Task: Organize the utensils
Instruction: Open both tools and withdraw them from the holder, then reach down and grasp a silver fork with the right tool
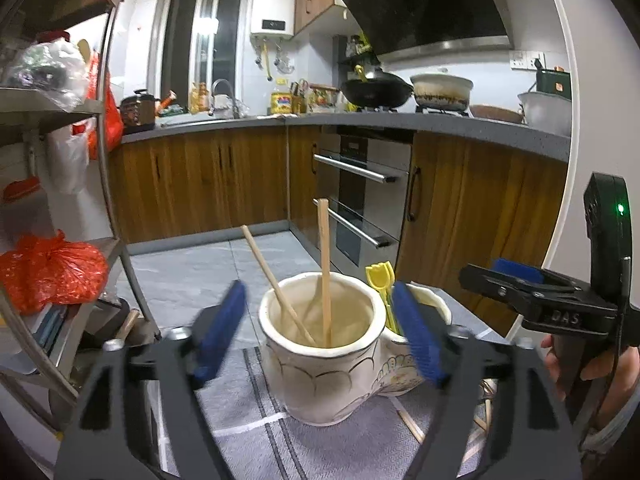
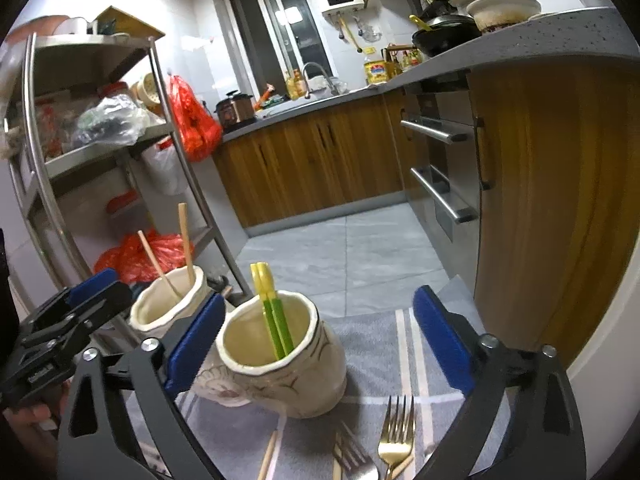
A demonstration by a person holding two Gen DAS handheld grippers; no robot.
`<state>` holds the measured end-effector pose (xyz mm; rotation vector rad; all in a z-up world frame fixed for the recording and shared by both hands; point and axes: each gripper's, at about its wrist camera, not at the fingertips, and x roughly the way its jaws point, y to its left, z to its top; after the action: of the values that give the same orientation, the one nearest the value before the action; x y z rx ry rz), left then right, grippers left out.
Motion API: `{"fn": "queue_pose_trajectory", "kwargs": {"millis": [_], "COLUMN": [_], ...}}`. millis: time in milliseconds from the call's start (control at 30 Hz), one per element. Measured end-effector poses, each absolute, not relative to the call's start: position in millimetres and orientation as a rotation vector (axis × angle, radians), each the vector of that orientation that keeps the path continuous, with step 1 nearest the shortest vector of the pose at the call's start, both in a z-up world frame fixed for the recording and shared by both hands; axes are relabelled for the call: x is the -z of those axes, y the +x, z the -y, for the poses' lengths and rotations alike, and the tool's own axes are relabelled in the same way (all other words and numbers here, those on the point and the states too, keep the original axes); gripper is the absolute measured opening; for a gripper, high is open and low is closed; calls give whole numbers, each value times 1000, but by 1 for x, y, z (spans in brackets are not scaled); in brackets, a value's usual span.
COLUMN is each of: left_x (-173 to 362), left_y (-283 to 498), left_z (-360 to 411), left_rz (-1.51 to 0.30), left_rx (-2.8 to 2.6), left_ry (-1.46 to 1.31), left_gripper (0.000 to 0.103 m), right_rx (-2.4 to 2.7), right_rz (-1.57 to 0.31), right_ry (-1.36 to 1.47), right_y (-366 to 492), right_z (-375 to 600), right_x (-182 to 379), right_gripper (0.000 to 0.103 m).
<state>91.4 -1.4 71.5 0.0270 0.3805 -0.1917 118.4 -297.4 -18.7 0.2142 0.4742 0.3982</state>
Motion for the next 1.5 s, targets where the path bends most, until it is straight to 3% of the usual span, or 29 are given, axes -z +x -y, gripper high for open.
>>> {"fn": "queue_pose_trajectory", "kwargs": {"millis": [167, 633, 1333, 1467, 1500], "left_x": [-78, -48, 5, 15, 16], "left_y": [74, 33, 19, 21, 22], "left_z": [-4, 10, 23, 31, 33], "left_rz": [-347, -397, -510, -565, -574], "left_rx": [162, 158, 228, 241, 243], "left_ry": [-14, -11, -37, 12, 21], "left_gripper": [97, 97, 97, 97, 97], "right_rx": [-379, -336, -409, -423, -429], "right_rz": [-462, -462, -669, -704, -712], "right_ry": [173, 57, -248, -263, -261], "right_y": [107, 75, 60, 69, 71], "right_z": [308, 331, 289, 277, 275], "right_x": [19, 28, 90, 92, 92], "right_gripper": [98, 98, 98, 94, 88]}}
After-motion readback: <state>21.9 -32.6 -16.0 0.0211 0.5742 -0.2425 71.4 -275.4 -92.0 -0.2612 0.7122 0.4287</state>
